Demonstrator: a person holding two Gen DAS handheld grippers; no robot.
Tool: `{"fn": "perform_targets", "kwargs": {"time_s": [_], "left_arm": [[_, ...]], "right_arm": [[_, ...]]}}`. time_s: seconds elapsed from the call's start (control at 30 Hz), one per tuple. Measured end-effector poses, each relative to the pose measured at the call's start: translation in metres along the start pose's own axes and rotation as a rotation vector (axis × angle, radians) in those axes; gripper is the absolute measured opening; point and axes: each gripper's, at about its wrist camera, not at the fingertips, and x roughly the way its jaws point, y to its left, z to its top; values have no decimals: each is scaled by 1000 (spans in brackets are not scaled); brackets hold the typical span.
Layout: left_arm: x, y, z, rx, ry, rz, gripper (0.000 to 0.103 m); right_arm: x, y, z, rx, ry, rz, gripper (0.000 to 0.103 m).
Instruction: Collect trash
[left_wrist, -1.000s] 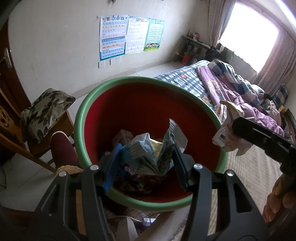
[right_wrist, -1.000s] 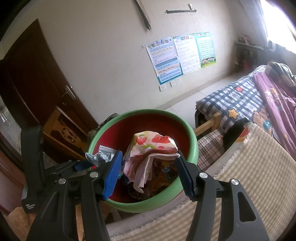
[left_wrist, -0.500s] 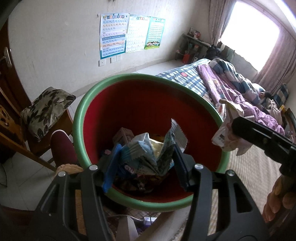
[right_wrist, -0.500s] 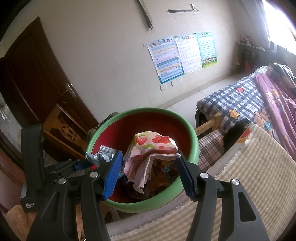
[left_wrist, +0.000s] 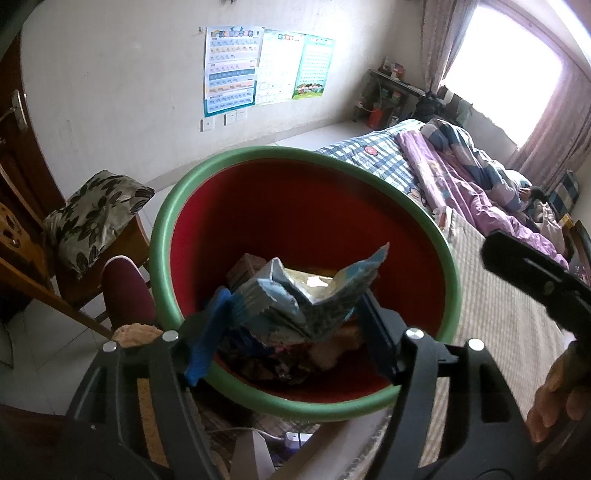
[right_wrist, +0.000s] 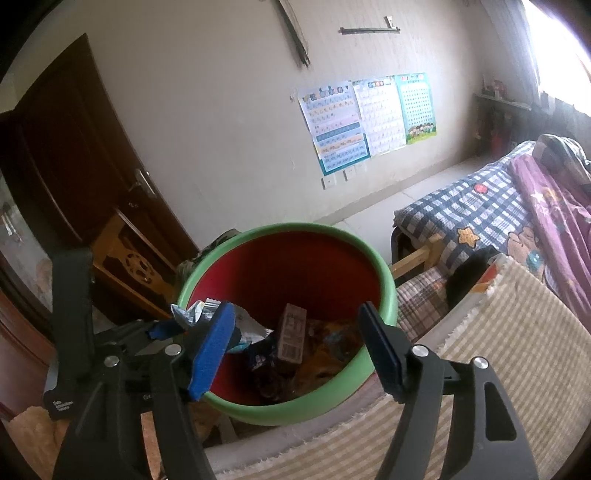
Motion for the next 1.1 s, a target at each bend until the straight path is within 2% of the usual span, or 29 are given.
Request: {"fn": "perform_targets", "kwargs": {"time_s": [0.07,0.17,0.3,0.43,0.57,0.63,0.77,0.83,0.87,0.9,0.93,0.97,1.1], "left_arm": [[-4,-1,-1,-9,-13,-1,73],[-15,-7,-5,-9,-44,-24,82],[-29,-26,-11,29,-81,-64,85],[-47,-46,-19,54,-160,-77,97],[-69,-64,-26,61,-253,-104,97],[-79,-71,-28,66,-306,-104,97],[-96,-86,-33,88,-374,-97,97],[-102,-94,-36,89,-399,-94,97],[-104,-97,-37,89,-404,-92,97],[-107,-102,-39,95,-406,-89,97],[-109,-106,-40,103,-405,-88,97],[-110,-110,-42,114,-404,-84,97],[-115,-125,-51,170,-437,-10,98]], "right_arm": [[-10,-1,-2,1,-20,-9,68],[-32,-4,-11,-6,-65,-42,78],[-58,-11,-30,-14,-82,-100,96],[-79,-25,-53,30,-94,-140,96],[-104,-33,-75,46,-136,-219,96],[-119,-33,-87,36,-182,-291,96],[-151,-30,-110,27,-343,-393,96],[-155,-33,-123,18,-370,-457,96],[-154,-32,-128,-7,-372,-503,96],[-150,-30,-134,-38,-364,-585,96],[-149,-29,-135,-48,-350,-619,96],[-147,-29,-137,-50,-335,-629,96],[-149,-40,-139,23,-307,-546,96]]}}
